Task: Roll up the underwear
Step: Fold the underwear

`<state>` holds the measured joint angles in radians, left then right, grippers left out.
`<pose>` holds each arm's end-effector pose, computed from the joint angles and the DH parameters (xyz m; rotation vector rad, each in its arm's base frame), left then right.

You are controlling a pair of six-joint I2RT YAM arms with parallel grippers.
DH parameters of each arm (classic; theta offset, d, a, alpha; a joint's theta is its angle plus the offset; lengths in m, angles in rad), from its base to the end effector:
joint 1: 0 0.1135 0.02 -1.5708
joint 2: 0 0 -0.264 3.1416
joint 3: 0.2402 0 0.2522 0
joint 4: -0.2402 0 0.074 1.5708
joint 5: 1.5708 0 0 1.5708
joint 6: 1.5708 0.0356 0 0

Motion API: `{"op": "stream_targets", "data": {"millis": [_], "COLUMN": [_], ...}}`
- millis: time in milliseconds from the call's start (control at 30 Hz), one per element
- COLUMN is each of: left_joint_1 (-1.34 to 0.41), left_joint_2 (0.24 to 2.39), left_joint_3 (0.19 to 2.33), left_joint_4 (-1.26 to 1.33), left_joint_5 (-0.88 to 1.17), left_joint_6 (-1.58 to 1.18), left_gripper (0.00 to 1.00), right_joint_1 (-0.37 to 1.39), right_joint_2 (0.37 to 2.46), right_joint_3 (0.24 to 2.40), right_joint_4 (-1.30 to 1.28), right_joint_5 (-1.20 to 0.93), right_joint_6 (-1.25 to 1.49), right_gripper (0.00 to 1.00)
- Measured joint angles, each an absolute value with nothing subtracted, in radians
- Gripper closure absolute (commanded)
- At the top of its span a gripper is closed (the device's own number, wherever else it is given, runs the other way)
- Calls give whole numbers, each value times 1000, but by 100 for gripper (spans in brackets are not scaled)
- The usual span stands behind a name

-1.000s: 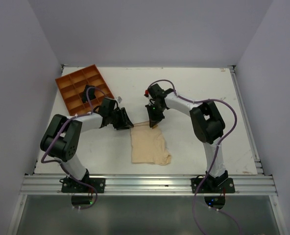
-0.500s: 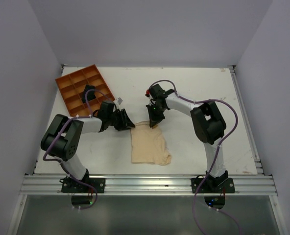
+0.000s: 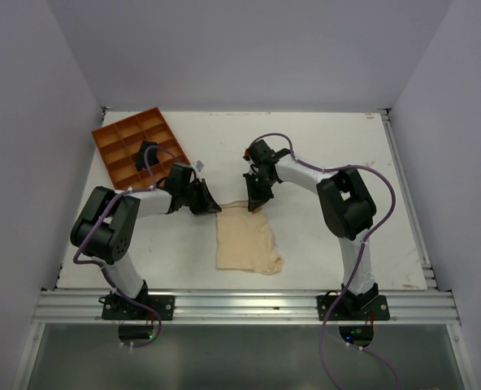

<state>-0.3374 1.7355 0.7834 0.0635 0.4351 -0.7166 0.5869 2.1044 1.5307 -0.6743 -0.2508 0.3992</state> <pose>0.2982 -0.1205 0.1267 -0.2897 2.5920 -0.9610 0.3507 0.2438 0.1554 -0.3339 2.9070 0.5503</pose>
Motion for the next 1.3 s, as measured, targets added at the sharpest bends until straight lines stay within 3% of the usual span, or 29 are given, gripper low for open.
{"op": "stream_targets", "data": {"millis": [400,1300], "left_joint_1": [-367,-548], "left_joint_2": [1750,1808], "left_joint_3": [968,1237], "left_joint_4": [-203,-459], "left_joint_5": [307,122], "left_joint_6": [-659,-599], "left_gripper": [100,100], "right_joint_1": [588,589], "right_joint_2": [2098,2101], "right_joint_3": [1531,1491], "right_joint_4": [-666,-534], "right_joint_5": [-236,-268], "right_joint_6": [456,574], "right_gripper": [97,98]}}
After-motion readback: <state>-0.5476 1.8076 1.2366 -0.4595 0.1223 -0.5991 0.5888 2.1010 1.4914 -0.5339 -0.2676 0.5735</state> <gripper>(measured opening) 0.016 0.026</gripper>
